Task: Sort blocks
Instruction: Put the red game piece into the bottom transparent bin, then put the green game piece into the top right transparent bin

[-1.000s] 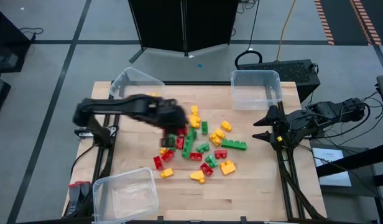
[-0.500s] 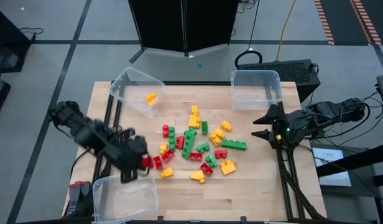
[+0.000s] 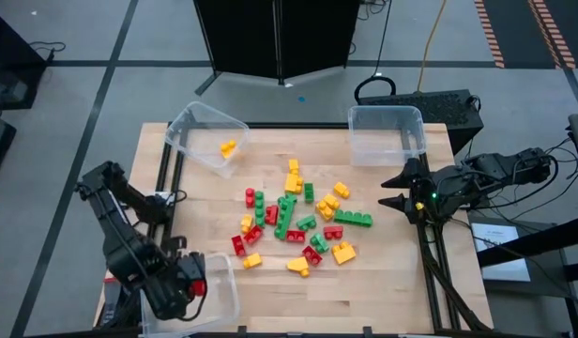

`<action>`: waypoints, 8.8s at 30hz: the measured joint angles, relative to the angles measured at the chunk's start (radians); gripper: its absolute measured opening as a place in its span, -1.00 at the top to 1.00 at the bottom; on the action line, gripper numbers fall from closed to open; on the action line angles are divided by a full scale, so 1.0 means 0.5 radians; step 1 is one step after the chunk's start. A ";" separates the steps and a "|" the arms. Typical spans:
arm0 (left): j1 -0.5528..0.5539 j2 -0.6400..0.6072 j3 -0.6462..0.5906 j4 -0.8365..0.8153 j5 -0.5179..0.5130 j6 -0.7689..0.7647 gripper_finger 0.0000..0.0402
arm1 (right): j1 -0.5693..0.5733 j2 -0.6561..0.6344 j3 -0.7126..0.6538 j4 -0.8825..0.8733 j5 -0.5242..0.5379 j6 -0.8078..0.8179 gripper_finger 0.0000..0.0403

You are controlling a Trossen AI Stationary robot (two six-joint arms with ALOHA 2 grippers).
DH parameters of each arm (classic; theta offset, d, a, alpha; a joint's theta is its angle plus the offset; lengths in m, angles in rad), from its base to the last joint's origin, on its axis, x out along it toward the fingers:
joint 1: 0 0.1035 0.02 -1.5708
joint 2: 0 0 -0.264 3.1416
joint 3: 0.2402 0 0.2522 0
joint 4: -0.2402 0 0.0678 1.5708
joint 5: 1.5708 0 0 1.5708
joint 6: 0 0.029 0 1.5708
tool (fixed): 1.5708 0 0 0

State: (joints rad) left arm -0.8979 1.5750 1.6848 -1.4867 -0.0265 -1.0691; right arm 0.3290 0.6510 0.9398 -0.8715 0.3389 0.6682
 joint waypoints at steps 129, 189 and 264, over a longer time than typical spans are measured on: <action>1.676 1.069 0.111 0.830 -0.156 0.632 -0.50 | 0.001 -0.001 0.000 -0.021 -0.010 -0.044 -0.35; 1.850 1.049 0.508 1.263 -0.578 1.013 0.99 | 0.001 -0.006 0.001 0.036 -0.016 0.002 -0.35; 2.415 1.531 0.514 3.739 0.121 2.000 -0.09 | 0.000 -0.004 0.000 0.282 -0.115 -0.207 -0.35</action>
State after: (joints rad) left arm 0.3098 2.3406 1.9419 0.3828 0.0341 -0.0689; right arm 0.3292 0.6491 0.9398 -0.7307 0.2813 0.5645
